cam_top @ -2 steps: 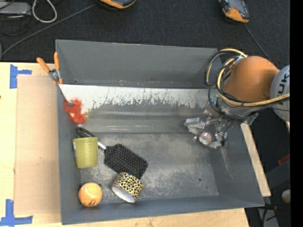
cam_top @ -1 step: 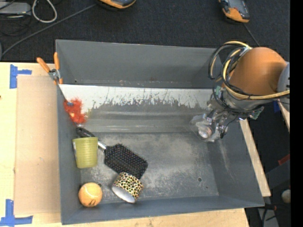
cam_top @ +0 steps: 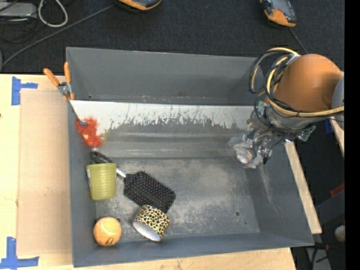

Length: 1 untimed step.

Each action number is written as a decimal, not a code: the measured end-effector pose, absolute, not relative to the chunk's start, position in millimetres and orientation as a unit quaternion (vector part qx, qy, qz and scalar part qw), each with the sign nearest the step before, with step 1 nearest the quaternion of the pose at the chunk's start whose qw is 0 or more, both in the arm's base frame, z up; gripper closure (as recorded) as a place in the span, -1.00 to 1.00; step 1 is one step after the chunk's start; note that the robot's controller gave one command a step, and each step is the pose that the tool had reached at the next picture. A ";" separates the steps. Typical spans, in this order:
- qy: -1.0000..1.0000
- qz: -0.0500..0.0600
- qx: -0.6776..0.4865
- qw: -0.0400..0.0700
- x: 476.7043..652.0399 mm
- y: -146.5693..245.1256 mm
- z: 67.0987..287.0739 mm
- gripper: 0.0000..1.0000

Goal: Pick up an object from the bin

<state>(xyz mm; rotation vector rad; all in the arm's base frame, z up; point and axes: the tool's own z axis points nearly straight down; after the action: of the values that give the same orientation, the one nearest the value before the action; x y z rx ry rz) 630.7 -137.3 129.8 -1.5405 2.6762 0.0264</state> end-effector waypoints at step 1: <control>0.867 0.008 -0.497 0.030 632.6 -136.4 227.4 1.00</control>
Offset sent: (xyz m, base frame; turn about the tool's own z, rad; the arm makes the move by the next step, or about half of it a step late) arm -0.0027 0.0013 0.0673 0.0009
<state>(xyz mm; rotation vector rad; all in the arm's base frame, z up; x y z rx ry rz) 632.6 -136.4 227.4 -1.5330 2.6740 0.0239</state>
